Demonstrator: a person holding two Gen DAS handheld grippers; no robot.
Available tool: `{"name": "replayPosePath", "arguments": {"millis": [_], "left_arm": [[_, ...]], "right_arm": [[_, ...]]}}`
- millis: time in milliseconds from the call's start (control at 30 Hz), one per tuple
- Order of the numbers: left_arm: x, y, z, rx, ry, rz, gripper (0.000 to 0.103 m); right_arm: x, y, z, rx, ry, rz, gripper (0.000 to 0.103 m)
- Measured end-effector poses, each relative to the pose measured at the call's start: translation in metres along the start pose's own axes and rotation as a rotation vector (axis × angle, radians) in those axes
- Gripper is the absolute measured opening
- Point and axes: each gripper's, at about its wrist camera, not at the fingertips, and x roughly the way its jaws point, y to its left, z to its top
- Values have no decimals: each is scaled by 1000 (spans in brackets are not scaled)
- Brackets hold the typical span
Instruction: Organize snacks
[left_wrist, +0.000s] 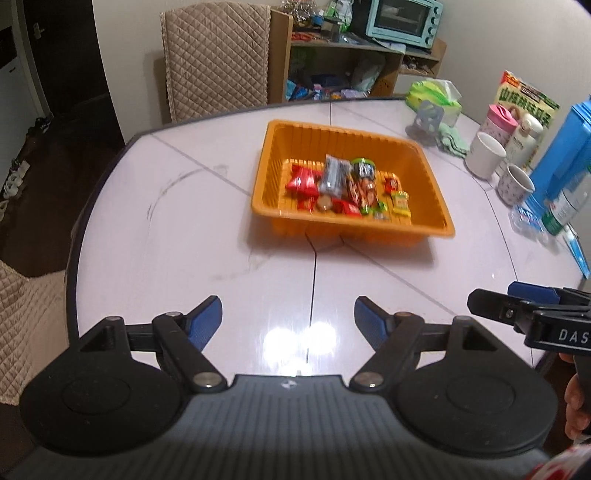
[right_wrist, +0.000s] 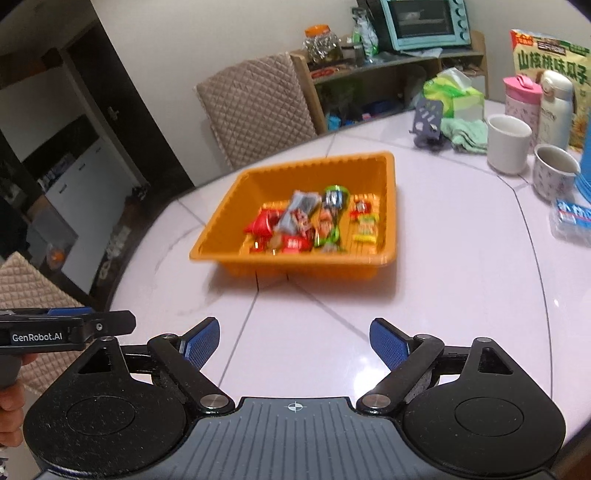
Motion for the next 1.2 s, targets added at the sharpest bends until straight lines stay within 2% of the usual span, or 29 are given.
{"name": "replayPosePath", "arguments": {"millis": [267,667,900,1200], "left_arm": [[-31,17,-36,49,23,-53,77],[-74,44,-84,114,25,-114,77],[-84,55,-99,125,32,-136,77],[-88,61,-105,140,30,-149,77]], "right_arm": [[-29,39,-41,25,-8,-68,88],[-61,102,-90,29,-21,-100,88],[-64,120,-110,24,-4,-126,88],[-66,129,-120,33,-3,-140,88]]}}
